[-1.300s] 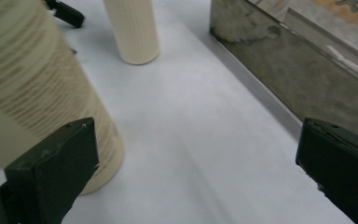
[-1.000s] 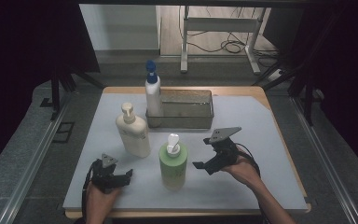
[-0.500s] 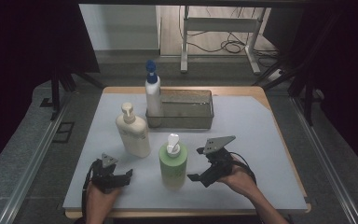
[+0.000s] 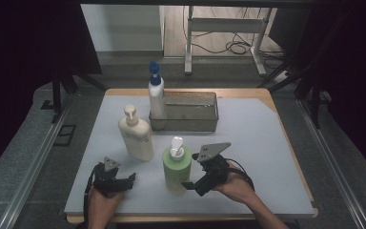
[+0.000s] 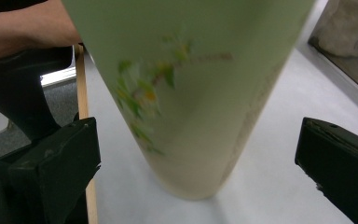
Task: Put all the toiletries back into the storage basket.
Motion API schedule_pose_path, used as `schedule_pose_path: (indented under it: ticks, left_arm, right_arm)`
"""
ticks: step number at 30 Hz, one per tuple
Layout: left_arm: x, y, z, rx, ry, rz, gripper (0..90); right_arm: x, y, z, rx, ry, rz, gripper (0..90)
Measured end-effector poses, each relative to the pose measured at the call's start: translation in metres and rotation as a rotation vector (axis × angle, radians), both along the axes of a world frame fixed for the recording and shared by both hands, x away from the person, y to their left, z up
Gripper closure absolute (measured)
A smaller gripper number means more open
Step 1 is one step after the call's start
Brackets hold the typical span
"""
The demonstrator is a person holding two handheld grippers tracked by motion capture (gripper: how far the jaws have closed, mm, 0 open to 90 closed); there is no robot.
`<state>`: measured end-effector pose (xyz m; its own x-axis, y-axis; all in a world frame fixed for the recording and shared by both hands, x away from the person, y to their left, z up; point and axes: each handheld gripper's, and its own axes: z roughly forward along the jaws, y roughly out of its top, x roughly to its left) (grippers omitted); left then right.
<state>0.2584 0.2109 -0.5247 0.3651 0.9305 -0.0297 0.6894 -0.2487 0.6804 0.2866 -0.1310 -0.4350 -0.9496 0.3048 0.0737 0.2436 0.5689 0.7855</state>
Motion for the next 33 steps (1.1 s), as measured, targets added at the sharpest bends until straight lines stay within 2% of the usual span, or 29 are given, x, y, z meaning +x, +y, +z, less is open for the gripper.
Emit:
schedule_pose_path:
  ticks: [13, 24, 33]
  left_arm:
    - [0.0, 0.0, 0.0, -0.005, -0.003, 0.003, 11.7]
    - [0.0, 0.0, 0.0, -0.003, -0.002, 0.002, 11.7]
    - [0.0, 0.0, 0.0, -0.003, -0.001, 0.002, 11.7]
  right_arm:
    - [0.0, 0.024, 0.001, 0.004, -0.025, 0.009, 3.3]
    - [0.006, 0.031, 0.001, 0.03, -0.032, 0.0, 7.9]
    - [0.006, 0.036, 0.0, 0.032, -0.041, 0.003, 10.0]
